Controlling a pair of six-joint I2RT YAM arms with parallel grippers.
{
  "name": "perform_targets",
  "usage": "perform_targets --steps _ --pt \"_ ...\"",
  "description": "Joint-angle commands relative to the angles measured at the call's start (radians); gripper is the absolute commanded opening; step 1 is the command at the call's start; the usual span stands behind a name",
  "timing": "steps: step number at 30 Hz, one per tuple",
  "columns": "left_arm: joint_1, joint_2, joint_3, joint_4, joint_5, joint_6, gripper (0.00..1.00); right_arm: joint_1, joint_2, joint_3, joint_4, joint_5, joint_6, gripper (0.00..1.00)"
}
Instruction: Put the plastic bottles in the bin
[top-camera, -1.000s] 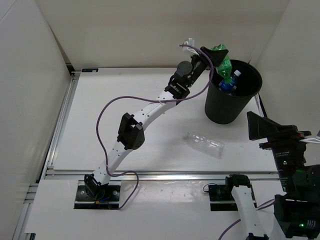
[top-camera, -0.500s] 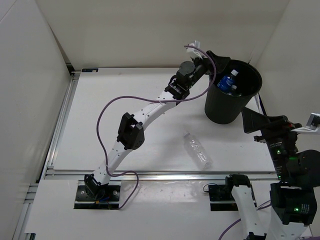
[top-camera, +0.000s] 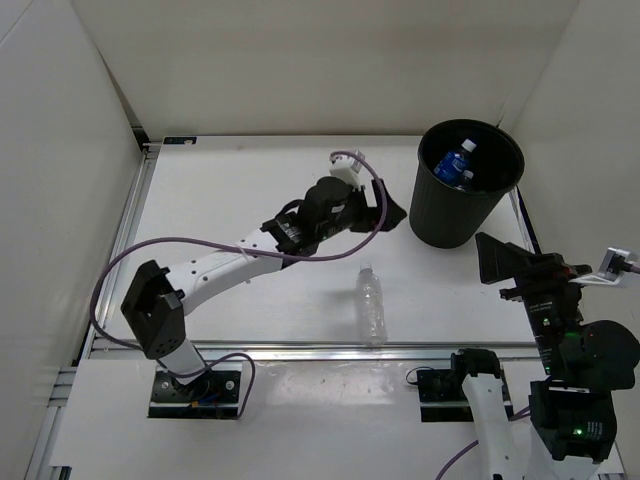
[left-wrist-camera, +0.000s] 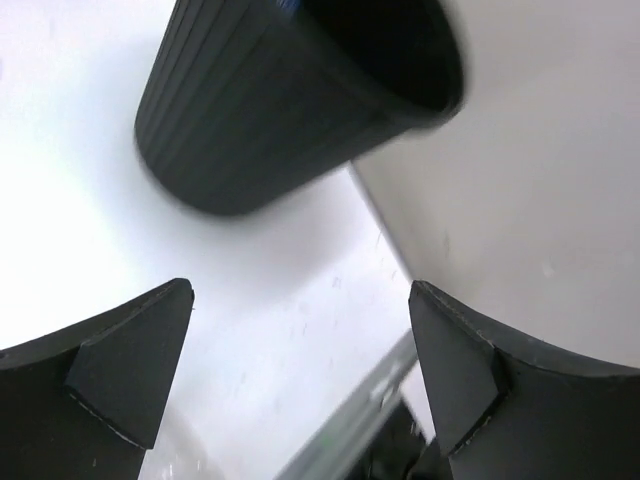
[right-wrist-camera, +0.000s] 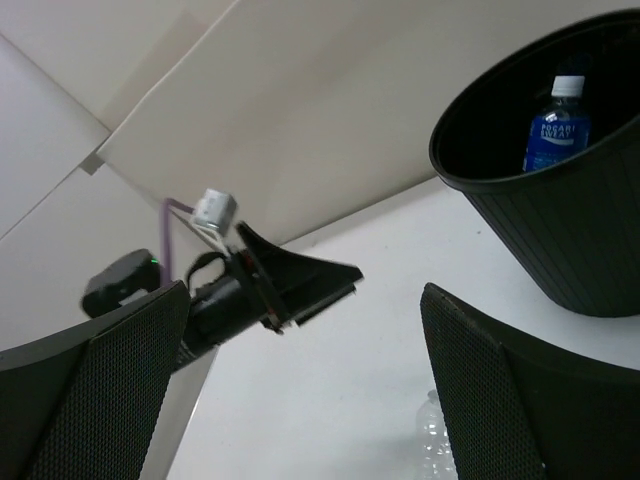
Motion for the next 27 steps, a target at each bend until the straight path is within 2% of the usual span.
perform_targets --steps 1,3,5,10,15,22,23,24,27 --pt "-0.006 0.048 -0.111 -0.143 0.073 -0.092 1.0 0.0 -0.031 -0.029 0.042 -0.006 0.001 1.0" --pt "-0.027 0.057 -0.122 -0.234 0.101 -0.108 1.0 0.0 -0.061 -0.045 0.042 -0.006 0.001 1.0" --pt "-0.04 0.068 -0.151 -0.304 0.065 -0.137 1.0 0.0 -0.072 -0.054 0.042 0.006 0.001 1.0" --pt "-0.031 0.12 -0.167 -0.397 0.031 -0.155 1.0 0.0 -0.081 -0.054 0.021 0.018 -0.008 1.0" --pt "-0.031 0.168 -0.157 -0.424 0.04 -0.155 1.0 0.0 -0.081 -0.041 -0.008 0.038 -0.037 1.0" --pt "-0.031 0.29 -0.139 -0.446 0.152 -0.139 1.0 0.0 -0.081 -0.052 -0.018 0.08 -0.047 1.0" --pt "-0.031 0.321 -0.127 -0.446 0.161 -0.129 0.96 0.0 -0.09 -0.052 -0.018 0.08 -0.047 1.0" --pt "-0.031 0.335 -0.114 -0.457 0.173 -0.12 0.85 0.0 -0.091 -0.061 -0.018 0.08 -0.047 1.0" --pt "-0.031 0.353 -0.075 -0.466 0.174 -0.094 0.62 0.0 -0.091 -0.061 -0.018 0.08 -0.047 1.0"
